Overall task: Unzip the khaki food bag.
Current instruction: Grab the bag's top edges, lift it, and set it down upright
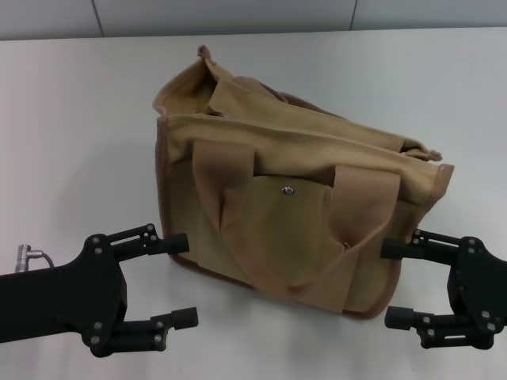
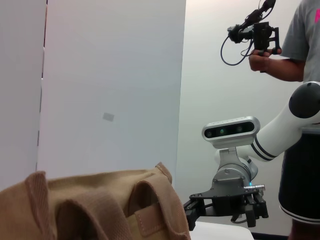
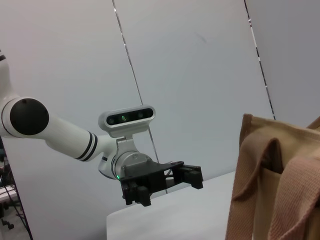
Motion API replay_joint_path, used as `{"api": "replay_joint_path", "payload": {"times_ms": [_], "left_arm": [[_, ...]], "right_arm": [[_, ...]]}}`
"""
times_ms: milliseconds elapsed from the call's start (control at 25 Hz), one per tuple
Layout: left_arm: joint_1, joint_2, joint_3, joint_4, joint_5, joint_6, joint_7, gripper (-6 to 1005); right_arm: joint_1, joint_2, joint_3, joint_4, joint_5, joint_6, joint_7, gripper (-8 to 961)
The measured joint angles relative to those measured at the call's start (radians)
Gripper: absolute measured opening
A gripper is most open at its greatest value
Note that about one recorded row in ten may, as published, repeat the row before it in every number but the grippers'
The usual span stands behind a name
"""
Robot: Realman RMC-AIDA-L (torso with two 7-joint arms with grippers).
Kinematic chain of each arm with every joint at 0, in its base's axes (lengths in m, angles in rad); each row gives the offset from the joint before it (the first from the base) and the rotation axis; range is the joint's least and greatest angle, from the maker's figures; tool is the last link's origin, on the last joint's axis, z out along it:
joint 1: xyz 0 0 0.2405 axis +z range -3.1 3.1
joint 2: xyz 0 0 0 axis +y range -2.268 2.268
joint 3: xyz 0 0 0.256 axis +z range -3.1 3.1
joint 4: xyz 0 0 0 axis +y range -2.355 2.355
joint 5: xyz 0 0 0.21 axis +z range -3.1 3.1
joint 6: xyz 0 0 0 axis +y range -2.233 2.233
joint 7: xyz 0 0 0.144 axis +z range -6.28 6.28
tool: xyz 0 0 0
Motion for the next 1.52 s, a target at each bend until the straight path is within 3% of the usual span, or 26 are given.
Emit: {"api": "replay_joint_path", "payload": {"times_ms": [440, 560, 640, 720, 880, 1120, 1280, 1520], "left_arm": [[0.002, -0.002, -0.029, 0.0, 0.0, -0.01, 0.011, 752], [0.022, -0.007, -0.167, -0.008, 0.0, -0.043, 0.05, 741], [0.037, -0.026, -0.278, -0.009, 0.0, -0.098, 0.088, 733], [0.038, -0.036, -0.304, -0.023, 0.003, -0.164, 0.115, 725], [-0.027, -0.039, -0.228, -0.139, 0.007, -0.27, 0.171, 710], [-0.12, -0.042, -0.221, -0.267, 0.005, -0.314, 0.248, 687], [-0.204, -0.049, -0.222, -0.376, 0.002, -0.433, 0.282, 671], [-0.215, -0.05, -0.237, -0.4, -0.002, -0.472, 0.299, 648]], "right_arm": [[0.003, 0.0, -0.001, 0.0, 0.001, 0.001, 0.001, 832], [0.001, 0.0, -0.002, 0.0, 0.003, 0.001, 0.001, 831], [0.0, 0.0, -0.002, 0.0, 0.005, 0.001, 0.001, 830], [-0.002, 0.0, -0.002, 0.002, 0.007, 0.001, 0.001, 830], [0.002, 0.0, -0.004, 0.007, 0.009, 0.001, 0.0, 828], [0.003, 0.0, -0.003, 0.007, 0.009, 0.001, 0.0, 826], [0.003, 0.0, -0.002, 0.009, 0.009, 0.001, -0.003, 825], [0.002, 0.0, -0.001, 0.014, 0.009, 0.001, -0.004, 823]]}}
